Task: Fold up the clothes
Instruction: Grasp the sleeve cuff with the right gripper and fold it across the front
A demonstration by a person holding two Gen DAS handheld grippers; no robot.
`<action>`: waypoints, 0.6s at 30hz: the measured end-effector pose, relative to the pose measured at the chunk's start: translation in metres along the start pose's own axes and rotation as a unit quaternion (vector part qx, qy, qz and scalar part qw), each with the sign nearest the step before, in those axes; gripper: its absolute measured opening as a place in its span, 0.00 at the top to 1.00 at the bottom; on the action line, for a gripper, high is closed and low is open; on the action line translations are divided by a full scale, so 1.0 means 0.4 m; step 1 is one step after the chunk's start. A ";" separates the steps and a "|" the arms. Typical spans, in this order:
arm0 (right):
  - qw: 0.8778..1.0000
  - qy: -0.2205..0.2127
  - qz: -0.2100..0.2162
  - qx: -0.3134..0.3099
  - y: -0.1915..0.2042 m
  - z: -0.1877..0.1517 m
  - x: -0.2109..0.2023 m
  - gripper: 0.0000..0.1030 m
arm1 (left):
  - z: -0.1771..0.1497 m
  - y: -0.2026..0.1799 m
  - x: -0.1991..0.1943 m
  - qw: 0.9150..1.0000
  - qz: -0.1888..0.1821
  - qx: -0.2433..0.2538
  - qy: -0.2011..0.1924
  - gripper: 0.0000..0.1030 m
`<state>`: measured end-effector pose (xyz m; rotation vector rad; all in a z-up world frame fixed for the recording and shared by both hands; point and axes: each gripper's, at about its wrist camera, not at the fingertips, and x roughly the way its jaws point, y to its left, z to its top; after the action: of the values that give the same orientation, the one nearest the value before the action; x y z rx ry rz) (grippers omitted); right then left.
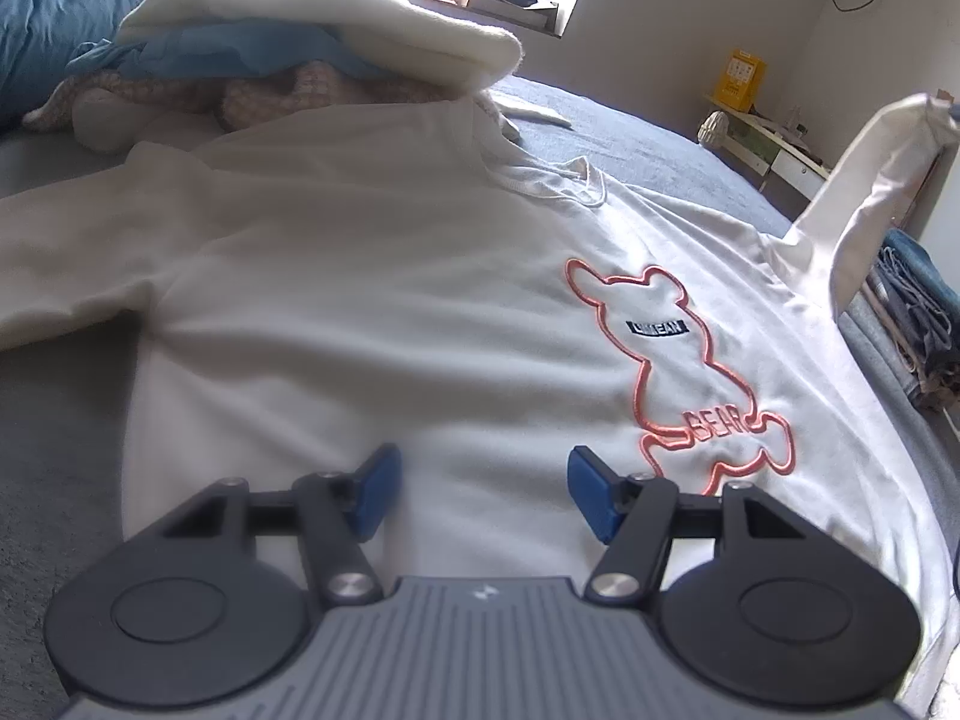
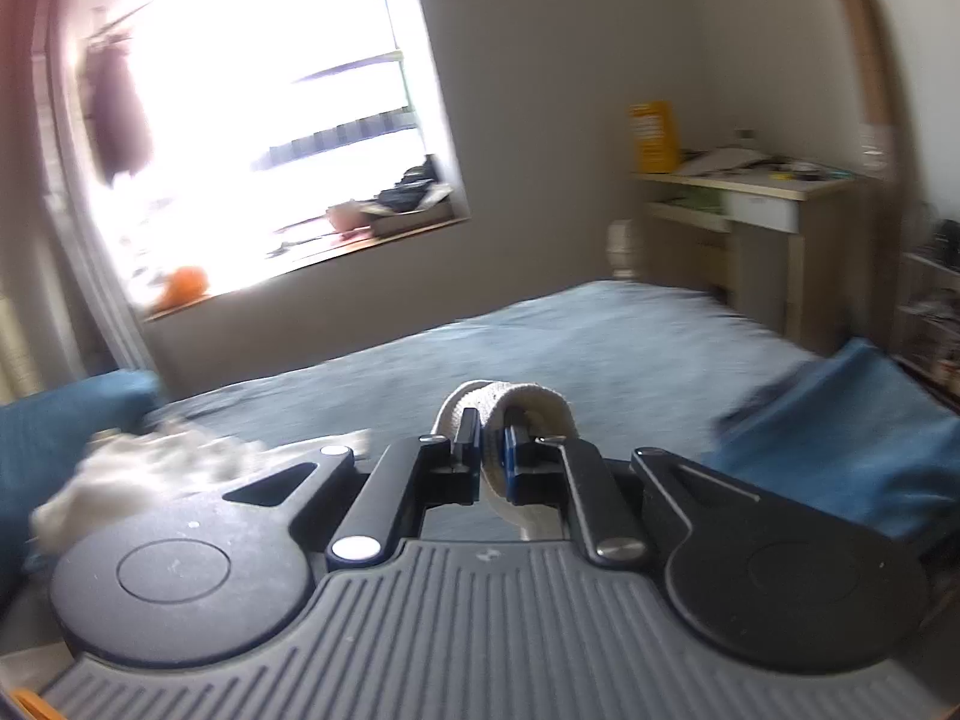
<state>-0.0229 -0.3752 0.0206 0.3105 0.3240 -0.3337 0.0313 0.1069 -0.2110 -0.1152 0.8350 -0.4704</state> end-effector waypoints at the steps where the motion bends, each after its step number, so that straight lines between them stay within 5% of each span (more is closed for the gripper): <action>1: 1.000 0.005 0.019 -0.003 0.030 0.001 -0.003 0.95 | 0.000 0.002 -0.001 1.000 -0.002 -0.002 -0.001 0.39; 10: 0.979 0.076 0.185 -0.040 0.338 -0.070 0.010 0.95 | -0.003 0.011 -0.004 1.000 -0.009 -0.010 -0.003 0.39; 18: 0.930 0.197 0.308 -0.034 0.560 -0.265 0.072 0.91 | -0.007 0.012 -0.005 1.000 -0.009 -0.008 -0.002 0.39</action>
<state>0.0574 -0.1446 -0.0310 0.3947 0.6103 0.3660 0.0297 0.1125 -0.2129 -0.1390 0.8354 -0.4804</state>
